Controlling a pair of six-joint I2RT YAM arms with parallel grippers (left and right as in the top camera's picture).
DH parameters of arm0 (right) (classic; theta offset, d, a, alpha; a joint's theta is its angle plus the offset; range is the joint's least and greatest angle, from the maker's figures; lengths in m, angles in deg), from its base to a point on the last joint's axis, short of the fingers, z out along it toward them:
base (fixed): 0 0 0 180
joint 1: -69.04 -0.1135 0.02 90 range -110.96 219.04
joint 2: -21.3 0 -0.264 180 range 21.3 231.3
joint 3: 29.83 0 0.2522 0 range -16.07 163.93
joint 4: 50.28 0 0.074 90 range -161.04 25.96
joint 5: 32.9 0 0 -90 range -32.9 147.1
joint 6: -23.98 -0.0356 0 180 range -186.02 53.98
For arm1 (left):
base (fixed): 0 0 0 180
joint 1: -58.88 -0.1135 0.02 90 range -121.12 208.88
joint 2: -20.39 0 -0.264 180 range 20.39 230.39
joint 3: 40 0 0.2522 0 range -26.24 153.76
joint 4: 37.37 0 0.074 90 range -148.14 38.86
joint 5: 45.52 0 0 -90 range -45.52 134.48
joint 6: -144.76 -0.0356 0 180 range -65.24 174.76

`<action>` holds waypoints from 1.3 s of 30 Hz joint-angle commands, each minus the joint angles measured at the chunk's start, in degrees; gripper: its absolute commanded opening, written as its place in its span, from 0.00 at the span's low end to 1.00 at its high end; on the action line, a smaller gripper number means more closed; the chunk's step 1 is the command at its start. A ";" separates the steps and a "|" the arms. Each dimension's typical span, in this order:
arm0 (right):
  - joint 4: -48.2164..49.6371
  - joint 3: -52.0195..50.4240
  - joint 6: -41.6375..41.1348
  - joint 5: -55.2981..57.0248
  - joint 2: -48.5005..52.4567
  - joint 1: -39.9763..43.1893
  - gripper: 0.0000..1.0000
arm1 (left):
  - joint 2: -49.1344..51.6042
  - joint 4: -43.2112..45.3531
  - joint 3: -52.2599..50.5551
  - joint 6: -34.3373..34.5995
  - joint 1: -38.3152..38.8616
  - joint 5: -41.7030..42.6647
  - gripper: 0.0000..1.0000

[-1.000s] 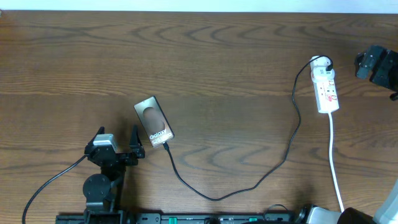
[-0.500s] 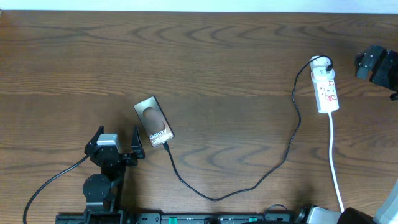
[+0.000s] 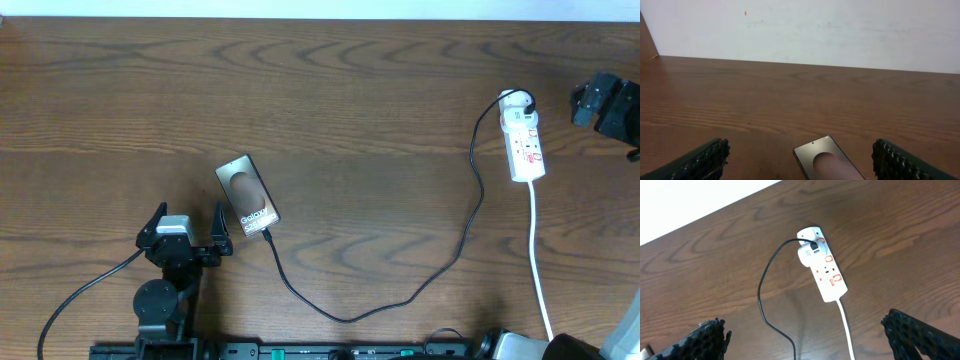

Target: Plug charger to phone and switch on socket

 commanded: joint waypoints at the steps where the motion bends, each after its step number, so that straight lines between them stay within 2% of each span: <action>1: -0.04 0.09 -0.57 -0.17 -0.37 0.07 0.99 | -0.31 -2.10 -0.87 -1.16 0.07 1.33 0.93; 19: -0.04 0.09 -0.57 -0.17 -0.37 0.07 0.99 | -0.31 -2.10 -0.87 -1.16 0.07 1.33 0.93; 34: 0.00 0.07 0.52 7.13 -0.74 0.07 0.99 | -0.31 -2.10 -0.87 -1.16 0.07 1.33 0.93; 39: 4.24 -2.93 0.52 7.13 -2.36 -1.68 0.99 | -0.31 -2.10 -0.87 -1.16 0.07 1.33 0.93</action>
